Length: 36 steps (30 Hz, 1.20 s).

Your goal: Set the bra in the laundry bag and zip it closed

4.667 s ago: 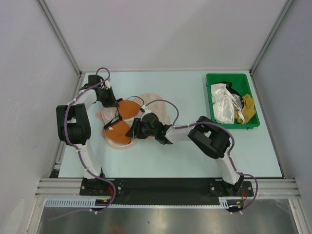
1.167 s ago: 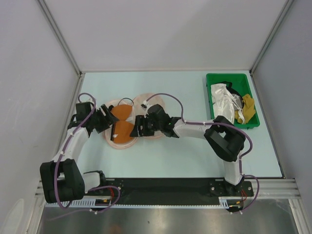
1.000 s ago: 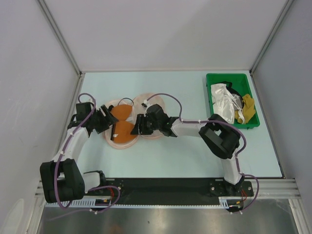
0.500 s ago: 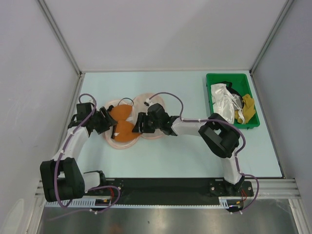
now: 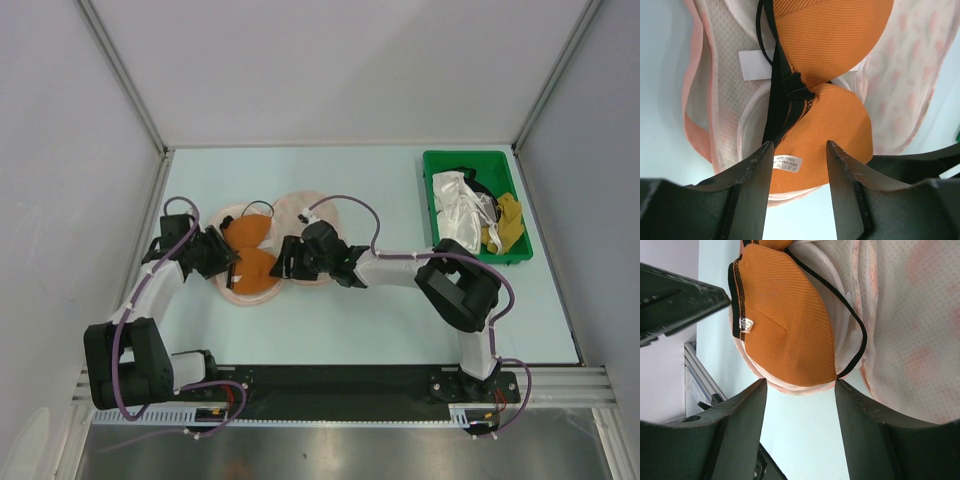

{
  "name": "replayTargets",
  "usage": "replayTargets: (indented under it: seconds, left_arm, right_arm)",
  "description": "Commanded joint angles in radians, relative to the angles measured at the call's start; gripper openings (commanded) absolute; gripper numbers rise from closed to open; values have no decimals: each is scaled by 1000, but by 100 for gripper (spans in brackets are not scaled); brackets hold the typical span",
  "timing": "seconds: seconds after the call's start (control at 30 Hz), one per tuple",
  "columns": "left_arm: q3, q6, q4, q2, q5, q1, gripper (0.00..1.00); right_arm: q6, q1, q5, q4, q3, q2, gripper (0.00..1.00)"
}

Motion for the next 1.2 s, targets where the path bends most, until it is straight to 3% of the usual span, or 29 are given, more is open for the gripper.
replayTargets:
  seconds: [0.0, 0.43, 0.7, 0.93, 1.17]
  left_arm:
    - [-38, -45, 34, -41, -5, 0, 52]
    - [-121, -99, 83, -93, 41, -3, 52]
    - [-161, -125, 128, -72, 144, -9, 53]
    - [-124, -93, 76, -159, 93, -40, 68]
    - [-67, -24, 11, -265, -54, -51, 77]
  right_arm:
    - [40, 8, 44, 51, 44, 17, 61]
    - [14, -26, 95, 30, 192, 134, 54]
    - [-29, -41, 155, -122, 304, 148, 56]
    - [-26, 11, 250, -154, 203, 54, 63]
    - [3, 27, 242, -52, 119, 43, 72]
